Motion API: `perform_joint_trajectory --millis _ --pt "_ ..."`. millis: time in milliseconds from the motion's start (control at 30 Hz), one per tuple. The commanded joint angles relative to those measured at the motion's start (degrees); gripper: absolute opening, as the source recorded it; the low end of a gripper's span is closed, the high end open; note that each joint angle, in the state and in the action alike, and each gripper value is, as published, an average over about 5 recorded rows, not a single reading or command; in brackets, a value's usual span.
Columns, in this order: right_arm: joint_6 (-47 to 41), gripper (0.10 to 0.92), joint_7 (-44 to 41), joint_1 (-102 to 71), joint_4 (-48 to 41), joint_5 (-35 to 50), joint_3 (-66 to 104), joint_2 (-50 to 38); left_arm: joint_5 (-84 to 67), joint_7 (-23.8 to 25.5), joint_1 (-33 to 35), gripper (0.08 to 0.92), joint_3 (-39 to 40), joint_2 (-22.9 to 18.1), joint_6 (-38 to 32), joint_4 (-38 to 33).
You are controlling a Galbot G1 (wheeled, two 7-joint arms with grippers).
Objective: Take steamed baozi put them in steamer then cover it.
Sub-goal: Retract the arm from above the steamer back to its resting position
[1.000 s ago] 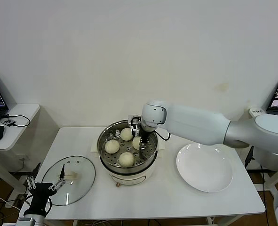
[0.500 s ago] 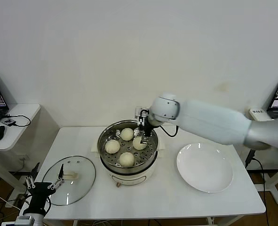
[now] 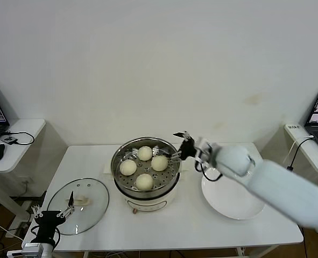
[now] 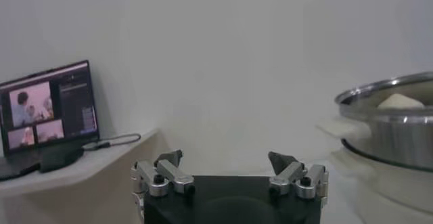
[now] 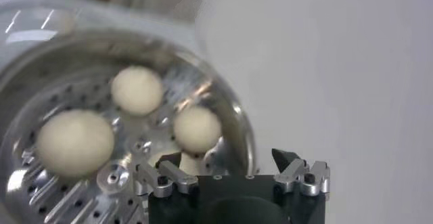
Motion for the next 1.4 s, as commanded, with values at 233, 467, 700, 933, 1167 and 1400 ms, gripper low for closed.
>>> perform_joint_trajectory --millis 233,467,700,933,1167,1400 --pt "25.5 0.823 0.4 -60.9 8.3 -19.7 65.3 26.1 24.4 -3.3 -1.3 0.823 -1.4 1.0 3.4 5.3" --pt "26.1 0.823 -0.1 -67.2 10.6 -21.3 71.7 35.2 58.9 -5.1 -0.5 0.823 -6.1 6.1 -3.2 11.6" --pt "26.5 0.823 0.7 -70.0 11.5 -21.1 75.1 37.6 76.9 -7.1 0.5 0.823 -7.4 8.3 -7.9 15.3" --pt "26.4 0.823 1.1 -70.7 11.5 -21.0 76.7 38.8 79.4 -7.6 -5.3 0.823 -3.9 9.5 -8.8 21.2" --pt "26.7 0.823 1.2 -71.8 12.0 -21.9 77.7 40.5 79.1 -6.7 -9.6 0.823 -0.2 10.7 -8.7 24.3" --pt "26.9 0.823 1.0 -72.9 12.0 -22.7 78.2 41.4 78.5 -6.8 -11.8 0.823 2.0 10.0 -8.7 25.3"
